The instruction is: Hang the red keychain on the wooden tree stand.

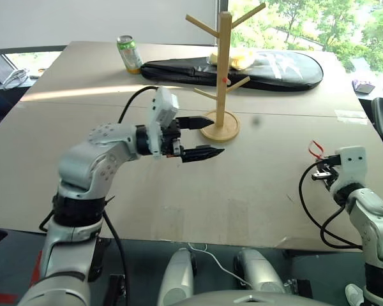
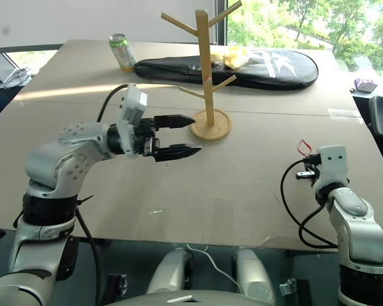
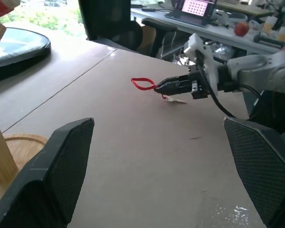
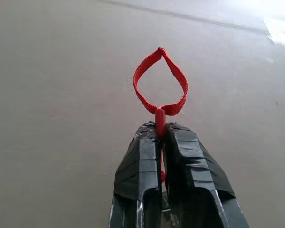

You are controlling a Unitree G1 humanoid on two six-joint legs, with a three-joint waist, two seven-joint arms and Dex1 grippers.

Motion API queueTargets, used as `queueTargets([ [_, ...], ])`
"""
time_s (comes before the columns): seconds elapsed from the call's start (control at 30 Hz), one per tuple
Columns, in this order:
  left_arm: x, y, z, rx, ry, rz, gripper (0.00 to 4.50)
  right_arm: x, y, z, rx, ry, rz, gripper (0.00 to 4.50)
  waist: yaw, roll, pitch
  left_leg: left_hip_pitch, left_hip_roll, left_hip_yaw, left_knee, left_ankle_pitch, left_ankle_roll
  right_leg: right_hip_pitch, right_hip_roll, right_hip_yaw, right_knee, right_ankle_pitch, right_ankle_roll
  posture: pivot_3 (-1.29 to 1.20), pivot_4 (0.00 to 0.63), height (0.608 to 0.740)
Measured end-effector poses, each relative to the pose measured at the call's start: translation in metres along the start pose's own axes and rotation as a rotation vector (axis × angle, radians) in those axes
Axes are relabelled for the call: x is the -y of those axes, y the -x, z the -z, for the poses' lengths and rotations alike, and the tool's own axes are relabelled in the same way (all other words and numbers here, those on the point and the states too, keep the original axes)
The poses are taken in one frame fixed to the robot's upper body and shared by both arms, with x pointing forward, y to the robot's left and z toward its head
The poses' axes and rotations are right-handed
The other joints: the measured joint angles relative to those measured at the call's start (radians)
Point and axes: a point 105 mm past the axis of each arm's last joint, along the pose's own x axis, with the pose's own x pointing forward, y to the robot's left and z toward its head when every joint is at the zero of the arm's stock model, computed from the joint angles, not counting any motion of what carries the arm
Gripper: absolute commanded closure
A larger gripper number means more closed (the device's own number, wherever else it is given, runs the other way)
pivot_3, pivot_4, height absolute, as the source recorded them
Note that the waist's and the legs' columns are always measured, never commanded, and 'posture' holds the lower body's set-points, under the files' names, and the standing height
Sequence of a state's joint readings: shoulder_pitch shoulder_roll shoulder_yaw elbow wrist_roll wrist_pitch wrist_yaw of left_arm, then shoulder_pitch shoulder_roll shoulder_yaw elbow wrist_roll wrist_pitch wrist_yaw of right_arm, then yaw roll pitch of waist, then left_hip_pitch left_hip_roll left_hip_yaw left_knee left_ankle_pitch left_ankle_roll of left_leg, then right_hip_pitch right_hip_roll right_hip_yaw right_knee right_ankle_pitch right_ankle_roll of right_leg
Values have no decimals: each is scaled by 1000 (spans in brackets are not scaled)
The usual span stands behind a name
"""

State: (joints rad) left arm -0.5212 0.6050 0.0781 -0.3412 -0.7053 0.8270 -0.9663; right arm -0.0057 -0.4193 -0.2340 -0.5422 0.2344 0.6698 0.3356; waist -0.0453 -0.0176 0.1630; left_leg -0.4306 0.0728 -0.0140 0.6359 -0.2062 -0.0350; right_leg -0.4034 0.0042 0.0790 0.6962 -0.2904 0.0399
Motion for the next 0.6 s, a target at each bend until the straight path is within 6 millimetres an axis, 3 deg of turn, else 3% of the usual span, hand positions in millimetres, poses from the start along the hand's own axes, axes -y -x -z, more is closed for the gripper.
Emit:
queueTargets([
  [0.13, 5, 14, 7, 39, 74, -125, 0, -46, 2, -45, 221, 137, -204, 4473, 4, -1, 0, 0, 0, -1, 1, 0, 0, 0, 0, -1, 0, 0, 0, 0, 150, 740],
  [0.23, -2, 30, -4, 113, 95, -253, 0, -82, 1, -79, 406, 240, -356, 4473, 5, -1, 0, 0, 0, -1, 1, 0, 0, 0, 0, -1, 0, 0, 0, 0, 150, 740],
  [0.47, 0, 42, -21, 198, 103, -326, 0, -97, -14, -111, 574, 304, -398, 4473, 6, -2, 0, 0, 0, -2, 1, 0, 0, 1, -1, -2, 0, 0, 0, 0, 150, 740],
  [0.6, 1, 48, -28, 220, 102, -358, 0, -95, -38, -119, 605, 305, -376, 4473, 7, -2, 0, 0, 0, -1, 1, 0, 0, 1, -1, -2, 0, 0, 0, 0, 150, 740],
])
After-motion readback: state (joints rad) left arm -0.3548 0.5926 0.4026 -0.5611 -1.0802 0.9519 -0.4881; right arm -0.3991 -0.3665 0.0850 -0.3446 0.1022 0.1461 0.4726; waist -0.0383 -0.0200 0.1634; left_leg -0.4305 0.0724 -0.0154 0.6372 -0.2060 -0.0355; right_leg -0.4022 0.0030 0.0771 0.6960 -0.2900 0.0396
